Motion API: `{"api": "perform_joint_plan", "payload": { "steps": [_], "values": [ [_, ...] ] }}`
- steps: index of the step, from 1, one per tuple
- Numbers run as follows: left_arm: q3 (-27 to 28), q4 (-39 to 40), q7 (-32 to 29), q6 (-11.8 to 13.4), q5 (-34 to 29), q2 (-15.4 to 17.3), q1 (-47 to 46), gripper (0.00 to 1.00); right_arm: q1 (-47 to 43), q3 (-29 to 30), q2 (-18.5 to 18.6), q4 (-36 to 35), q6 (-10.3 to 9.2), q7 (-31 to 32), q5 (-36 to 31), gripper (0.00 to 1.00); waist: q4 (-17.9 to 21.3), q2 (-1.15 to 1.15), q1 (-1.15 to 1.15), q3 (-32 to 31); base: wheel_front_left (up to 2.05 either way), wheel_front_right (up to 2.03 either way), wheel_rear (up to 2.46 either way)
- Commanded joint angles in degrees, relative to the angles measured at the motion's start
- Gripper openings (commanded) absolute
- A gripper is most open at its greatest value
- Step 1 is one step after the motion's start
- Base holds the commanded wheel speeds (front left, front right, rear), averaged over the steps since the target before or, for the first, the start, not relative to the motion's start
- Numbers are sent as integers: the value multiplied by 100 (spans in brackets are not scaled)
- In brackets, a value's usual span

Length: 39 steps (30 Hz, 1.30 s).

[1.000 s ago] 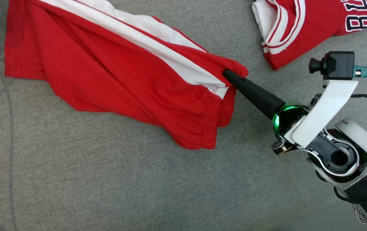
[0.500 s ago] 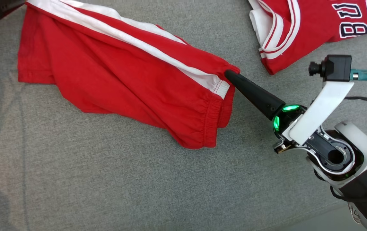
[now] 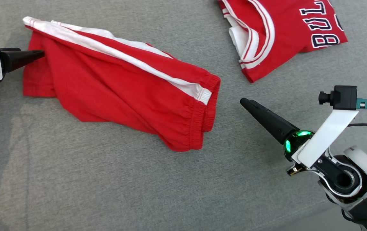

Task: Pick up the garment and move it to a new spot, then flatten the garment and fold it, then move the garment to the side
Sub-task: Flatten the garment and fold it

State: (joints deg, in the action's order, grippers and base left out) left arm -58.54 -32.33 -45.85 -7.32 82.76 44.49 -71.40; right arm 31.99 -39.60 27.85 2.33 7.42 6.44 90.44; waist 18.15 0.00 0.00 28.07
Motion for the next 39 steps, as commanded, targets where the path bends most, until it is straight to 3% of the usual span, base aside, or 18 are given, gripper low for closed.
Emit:
{"api": "perform_joint_plan", "payload": {
  "steps": [1,9,23,24,26,27,29,39],
  "values": [
    [8,-27,11,11,21,75,83,100,-67,-2,51,-43,14,-54,-45,100,69,0,0,12,0,0,0],
    [13,-137,19,145,-2,326,211,100,-244,-67,107,-242,14,-203,-229,100,397,0,0,129,0,0,0],
    [111,228,-582,166,654,231,463,99,-357,-72,147,-315,14,-447,-249,100,516,0,0,162,0,0,0],
    [127,271,-611,178,687,247,475,89,-352,-76,146,-315,14,-456,-248,100,518,0,0,168,0,0,0],
    [139,351,-618,190,711,278,480,47,-343,-85,142,-312,14,-472,-249,100,517,0,0,179,0,0,0],
    [145,379,-601,186,700,290,477,36,-339,-89,142,-303,14,-472,-250,100,514,0,0,179,0,0,0],
    [155,418,-528,189,646,328,468,0,-330,-99,149,-267,14,-486,-260,100,503,0,0,167,0,0,0],
    [24,451,-364,168,536,362,832,0,-399,-181,264,-110,14,-505,-252,100,209,0,0,-361,0,0,0]
  ]
}}
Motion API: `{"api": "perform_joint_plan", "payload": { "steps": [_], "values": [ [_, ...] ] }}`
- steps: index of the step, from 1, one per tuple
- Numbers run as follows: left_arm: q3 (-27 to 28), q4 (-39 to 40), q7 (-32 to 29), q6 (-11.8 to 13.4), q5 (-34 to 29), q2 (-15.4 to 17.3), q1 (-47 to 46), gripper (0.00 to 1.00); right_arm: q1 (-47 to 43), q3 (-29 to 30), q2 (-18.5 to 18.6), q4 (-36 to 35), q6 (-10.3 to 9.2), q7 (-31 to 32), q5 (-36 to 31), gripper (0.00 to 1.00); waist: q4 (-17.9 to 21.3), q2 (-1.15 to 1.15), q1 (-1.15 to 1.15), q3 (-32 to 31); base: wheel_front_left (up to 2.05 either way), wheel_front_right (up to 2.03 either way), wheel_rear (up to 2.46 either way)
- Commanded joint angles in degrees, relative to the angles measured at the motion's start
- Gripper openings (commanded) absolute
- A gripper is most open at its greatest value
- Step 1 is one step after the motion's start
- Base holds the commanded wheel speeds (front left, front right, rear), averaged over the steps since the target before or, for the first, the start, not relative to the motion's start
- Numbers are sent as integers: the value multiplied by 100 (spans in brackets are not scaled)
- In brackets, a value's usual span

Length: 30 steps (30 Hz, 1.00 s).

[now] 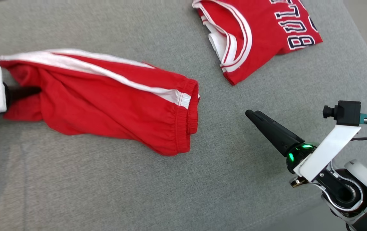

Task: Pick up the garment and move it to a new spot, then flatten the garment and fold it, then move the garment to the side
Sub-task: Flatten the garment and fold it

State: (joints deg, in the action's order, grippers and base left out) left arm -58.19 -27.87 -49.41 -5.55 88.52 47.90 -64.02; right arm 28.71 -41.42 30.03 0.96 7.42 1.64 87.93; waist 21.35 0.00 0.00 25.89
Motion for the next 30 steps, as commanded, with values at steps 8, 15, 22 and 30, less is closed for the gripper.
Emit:
{"api": "perform_joint_plan", "payload": {
  "steps": [8,15,22,30],
  "values": [
    [-113,325,234,-23,105,99,739,0,-231,-76,197,137,14,59,48,100,-494,0,0,-738,0,0,0],
    [-52,711,728,49,389,316,1528,0,-437,-91,342,206,14,69,116,100,-781,0,0,-1173,0,0,0],
    [-57,903,1114,90,444,433,2026,0,-586,-86,454,180,14,95,175,100,-973,0,0,-1339,0,0,0],
    [-59,829,1339,106,427,351,2207,100,-588,-91,497,177,14,105,141,100,-1048,0,0,-1479,0,0,0]
  ]
}}
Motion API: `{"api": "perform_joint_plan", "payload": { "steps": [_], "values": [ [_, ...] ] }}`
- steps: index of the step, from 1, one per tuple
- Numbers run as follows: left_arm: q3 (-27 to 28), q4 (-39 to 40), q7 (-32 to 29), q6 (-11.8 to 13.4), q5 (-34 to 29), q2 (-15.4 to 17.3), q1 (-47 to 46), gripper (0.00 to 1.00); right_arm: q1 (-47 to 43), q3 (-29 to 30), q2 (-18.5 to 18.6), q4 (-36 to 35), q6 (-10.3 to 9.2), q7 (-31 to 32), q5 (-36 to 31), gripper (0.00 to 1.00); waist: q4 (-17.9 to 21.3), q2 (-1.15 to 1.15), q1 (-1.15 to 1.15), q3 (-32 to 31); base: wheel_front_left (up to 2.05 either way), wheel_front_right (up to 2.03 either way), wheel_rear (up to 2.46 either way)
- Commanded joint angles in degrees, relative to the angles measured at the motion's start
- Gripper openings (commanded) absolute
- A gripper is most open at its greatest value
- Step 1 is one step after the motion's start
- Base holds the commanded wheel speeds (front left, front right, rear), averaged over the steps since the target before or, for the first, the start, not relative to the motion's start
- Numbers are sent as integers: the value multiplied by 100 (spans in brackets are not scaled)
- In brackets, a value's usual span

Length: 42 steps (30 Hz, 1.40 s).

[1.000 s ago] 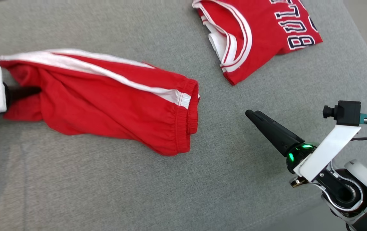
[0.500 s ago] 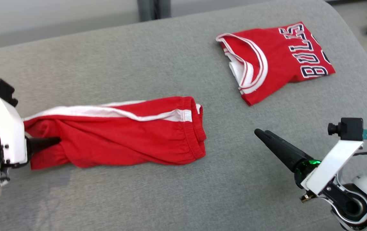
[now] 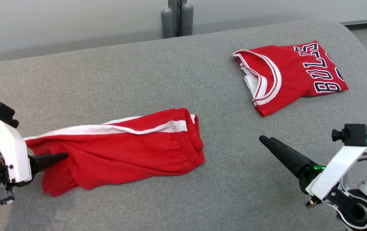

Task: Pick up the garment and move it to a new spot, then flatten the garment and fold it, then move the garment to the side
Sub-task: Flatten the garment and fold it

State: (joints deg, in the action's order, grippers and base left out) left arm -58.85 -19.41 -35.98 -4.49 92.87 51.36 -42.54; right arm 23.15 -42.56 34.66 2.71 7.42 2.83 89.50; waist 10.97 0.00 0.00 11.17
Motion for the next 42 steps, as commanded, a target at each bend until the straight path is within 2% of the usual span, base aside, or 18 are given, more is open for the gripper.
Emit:
{"api": "perform_joint_plan", "payload": {
  "steps": [1,8,12,16,23,27,30,31,32,34,38,41,42],
  "values": [
    [29,-18,56,-11,-10,-8,70,100,-46,33,39,4,14,-45,-32,100,-24,0,0,-37,0,0,0],
    [203,280,520,-111,-282,180,-86,100,-122,106,133,47,14,-352,-282,100,-177,0,0,-316,0,0,0],
    [362,673,1127,-2,-621,386,-65,100,-86,180,219,147,14,-615,-628,100,-295,0,0,-466,0,0,0],
    [517,1059,2153,346,-1047,464,249,100,-18,348,214,320,14,-1072,-1116,100,-452,0,0,-555,0,0,0],
    [797,1614,4056,1249,-1680,358,884,100,-123,829,-237,1061,14,-1681,-2271,100,-806,0,0,-665,0,0,0],
    [1035,1933,4911,1774,-1814,176,1333,100,-253,1366,-754,1398,14,-1780,-3014,100,-995,0,0,-750,0,0,0],
    [1203,2188,5081,2109,-2003,-21,1705,100,-438,1709,-1155,1621,14,-1796,-3537,100,-1141,0,0,-793,0,0,0],
    [1203,2188,5081,2109,-2003,-21,1705,100,-438,1709,-1155,1621,14,-1796,-3537,100,-1141,0,0,-793,0,0,0],
    [1376,2324,5115,2294,-2169,-179,1944,100,-503,1810,-1382,1752,14,-1754,-3834,100,-1231,0,0,-793,0,0,0],
    [1684,2455,5117,2454,-2536,-387,2159,100,-537,1889,-1583,1880,14,-1618,-4058,100,-1302,0,0,-774,0,0,0],
    [2238,2533,5110,2673,-3520,-911,2677,100,-366,1925,-1926,2227,14,-1337,-4653,100,-1418,0,0,-726,0,0,0],
    [2391,2432,5112,2627,-4030,-1283,3000,100,-261,1982,-2165,2530,13,-1164,-4967,100,-1516,0,0,-734,0,0,0],
    [2391,2432,5112,2627,-4030,-1283,3000,100,-261,1982,-2165,2530,13,-1164,-4967,100,-1516,0,0,-734,0,0,0]
  ]
}}
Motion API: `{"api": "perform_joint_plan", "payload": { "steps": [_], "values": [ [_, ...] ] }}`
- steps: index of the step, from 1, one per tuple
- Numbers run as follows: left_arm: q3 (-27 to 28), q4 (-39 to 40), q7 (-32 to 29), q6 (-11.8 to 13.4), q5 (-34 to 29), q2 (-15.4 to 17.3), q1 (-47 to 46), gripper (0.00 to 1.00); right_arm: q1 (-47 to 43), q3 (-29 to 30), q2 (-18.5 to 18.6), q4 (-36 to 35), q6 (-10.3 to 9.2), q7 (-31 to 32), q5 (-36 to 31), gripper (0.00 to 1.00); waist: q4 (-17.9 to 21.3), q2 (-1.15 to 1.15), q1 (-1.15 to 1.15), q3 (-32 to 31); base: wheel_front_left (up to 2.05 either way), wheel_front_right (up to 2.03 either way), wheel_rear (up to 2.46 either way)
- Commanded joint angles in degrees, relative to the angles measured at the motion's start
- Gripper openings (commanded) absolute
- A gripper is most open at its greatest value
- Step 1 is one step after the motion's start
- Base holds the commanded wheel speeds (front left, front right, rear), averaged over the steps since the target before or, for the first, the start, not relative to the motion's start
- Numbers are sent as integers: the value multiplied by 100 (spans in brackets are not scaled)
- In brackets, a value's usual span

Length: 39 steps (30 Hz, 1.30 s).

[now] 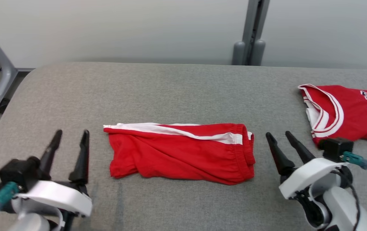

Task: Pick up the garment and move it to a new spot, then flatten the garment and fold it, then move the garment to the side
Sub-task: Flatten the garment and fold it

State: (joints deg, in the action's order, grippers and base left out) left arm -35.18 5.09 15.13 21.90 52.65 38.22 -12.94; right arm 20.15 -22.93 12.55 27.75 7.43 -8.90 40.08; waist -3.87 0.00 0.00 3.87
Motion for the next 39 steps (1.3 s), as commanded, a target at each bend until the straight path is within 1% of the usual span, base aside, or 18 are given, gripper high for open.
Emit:
{"api": "perform_joint_plan", "payload": {
  "steps": [1,3,7,9,13,15,19,21,27,34,39],
  "values": [
    [54,-72,1,-50,-99,-108,114,100,70,39,-57,108,12,55,-88,100,-72,0,0,-9,0,0,0],
    [116,-184,1,-167,-204,-362,221,100,152,53,-205,294,12,155,-235,100,-155,0,0,-14,0,0,0],
    [293,-387,1,-401,-381,-738,343,100,330,158,-406,792,12,308,-770,100,-314,0,0,-6,0,0,0],
    [356,-469,2,-518,-473,-860,359,100,419,283,-565,1047,13,372,-957,100,-391,0,0,-9,0,0,0],
    [430,-607,2,-693,-596,-1019,407,100,549,568,-733,1577,12,541,-1276,100,-518,0,0,-19,0,0,0],
    [477,-669,2,-751,-635,-1069,437,100,611,621,-819,1744,12,591,-1352,100,-563,0,0,-18,0,0,0],
    [571,-735,3,-854,-714,-1146,437,100,678,777,-853,2055,11,551,-1537,100,-623,0,0,-2,0,0,0],
    [601,-795,3,-911,-747,-1191,490,100,741,753,-902,2077,11,457,-1612,100,-643,0,0,32,0,0,0],
    [624,-886,3,-983,-813,-1269,453,100,824,877,-937,2309,11,509,-1709,100,-657,0,0,66,0,0,0],
    [609,-964,3,-1043,-853,-1286,390,100,891,1052,-945,2675,11,601,-1556,100,-694,0,0,90,0,0,0],
    [566,-1008,-3,-1071,-862,-1299,337,100,897,1020,-949,2898,9,889,-993,100,-750,0,0,124,0,0,0]
  ]
}}
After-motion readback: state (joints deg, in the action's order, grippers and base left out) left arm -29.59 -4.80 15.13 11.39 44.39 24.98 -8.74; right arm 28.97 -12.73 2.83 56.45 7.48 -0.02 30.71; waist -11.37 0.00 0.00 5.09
